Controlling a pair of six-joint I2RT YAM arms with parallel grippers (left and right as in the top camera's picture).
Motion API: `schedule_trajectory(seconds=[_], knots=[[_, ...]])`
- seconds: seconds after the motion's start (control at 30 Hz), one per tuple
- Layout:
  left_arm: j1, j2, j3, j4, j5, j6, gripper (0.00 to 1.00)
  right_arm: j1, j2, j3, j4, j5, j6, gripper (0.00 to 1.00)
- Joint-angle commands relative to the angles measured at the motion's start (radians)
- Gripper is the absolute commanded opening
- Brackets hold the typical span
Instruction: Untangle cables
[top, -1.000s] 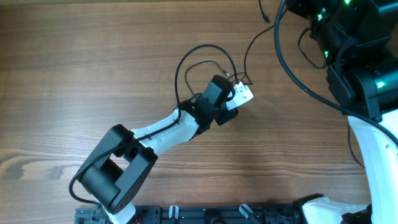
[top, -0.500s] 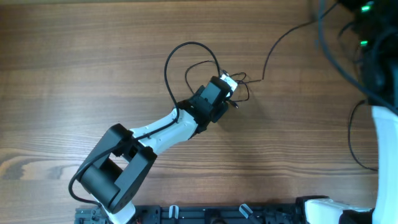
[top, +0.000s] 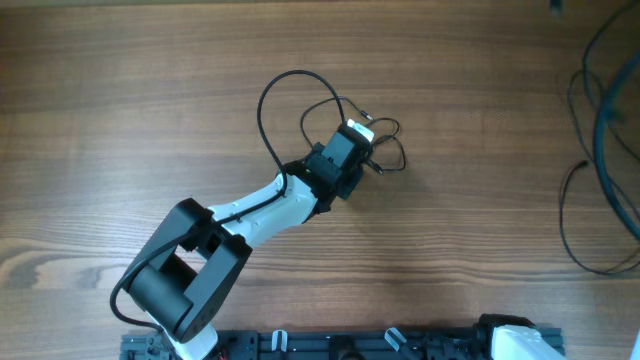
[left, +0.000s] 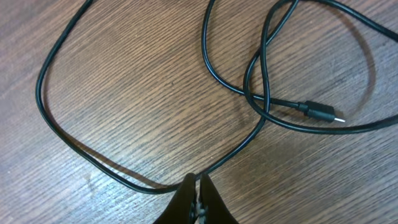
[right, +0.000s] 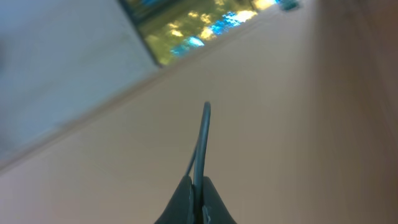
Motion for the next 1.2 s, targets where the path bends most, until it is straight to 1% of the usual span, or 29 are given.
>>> schedule_trajectory(seconds=[0.0, 0.07, 0.17, 0.2, 0.4, 0.5, 0.6, 0.63, 0.77, 0.83, 0.87, 0.9, 0.97, 1.0, 1.03, 1.1, 1.17], knots=[[0.017, 0.011, 0.008, 0.000, 0.006, -0.217, 0.04, -0.003, 0.068, 0.004, -0.082, 0.263, -0.156, 0.04], [0.032, 0.005, 0.008, -0.011, 0.006, -0.288, 0.04, -0.003, 0.113, 0.002, -0.126, 0.384, -0.204, 0.04], [0.047, -0.016, 0.008, -0.043, 0.006, -0.294, 0.04, -0.016, 0.183, 0.002, -0.164, 0.505, -0.233, 0.04], [0.053, -0.028, 0.008, -0.060, 0.006, -0.294, 0.04, -0.031, 0.209, 0.002, -0.180, 0.507, -0.232, 0.04], [0.104, -0.144, 0.008, -0.163, 0.006, -0.295, 0.04, -0.108, 0.343, 0.002, -0.313, 0.501, -0.214, 0.04], [0.138, -0.216, 0.008, -0.200, 0.006, -0.294, 0.04, -0.158, 0.392, 0.002, -0.385, 0.505, -0.153, 0.04], [0.187, -0.302, 0.008, -0.248, 0.006, -0.297, 0.04, -0.238, 0.436, 0.000, -0.487, 0.502, -0.022, 0.04], [0.202, -0.325, 0.008, -0.261, 0.005, -0.311, 0.04, -0.265, 0.447, 0.000, -0.521, 0.487, 0.013, 0.04], [0.275, -0.419, 0.008, -0.317, 0.006, -0.326, 0.04, -0.352, 0.473, -0.004, -0.594, 0.364, 0.040, 0.05], [0.307, -0.461, 0.008, -0.348, 0.006, -0.372, 0.04, -0.384, 0.482, -0.010, -0.612, 0.298, 0.041, 0.08], [0.331, -0.488, 0.008, -0.366, 0.006, -0.402, 0.04, -0.400, 0.489, -0.010, -0.623, 0.243, 0.039, 0.17], [0.346, -0.504, 0.008, -0.376, 0.006, -0.420, 0.04, -0.406, 0.495, -0.010, -0.631, 0.203, 0.029, 0.37], [0.383, -0.537, 0.008, -0.394, 0.006, -0.425, 0.06, -0.409, 0.502, -0.010, -0.655, 0.077, -0.042, 0.88], [0.394, -0.547, 0.008, -0.399, 0.006, -0.425, 0.09, -0.409, 0.503, -0.011, -0.663, 0.035, -0.073, 1.00], [0.405, -0.555, 0.008, -0.409, 0.006, -0.425, 0.12, -0.407, 0.503, -0.011, -0.677, -0.008, -0.098, 1.00], [0.419, -0.562, 0.008, -0.428, 0.006, -0.425, 0.27, -0.407, 0.503, -0.011, -0.702, -0.076, -0.102, 1.00], [0.429, -0.562, 0.008, -0.451, 0.006, -0.425, 0.30, -0.406, 0.503, -0.011, -0.737, -0.188, -0.103, 1.00]])
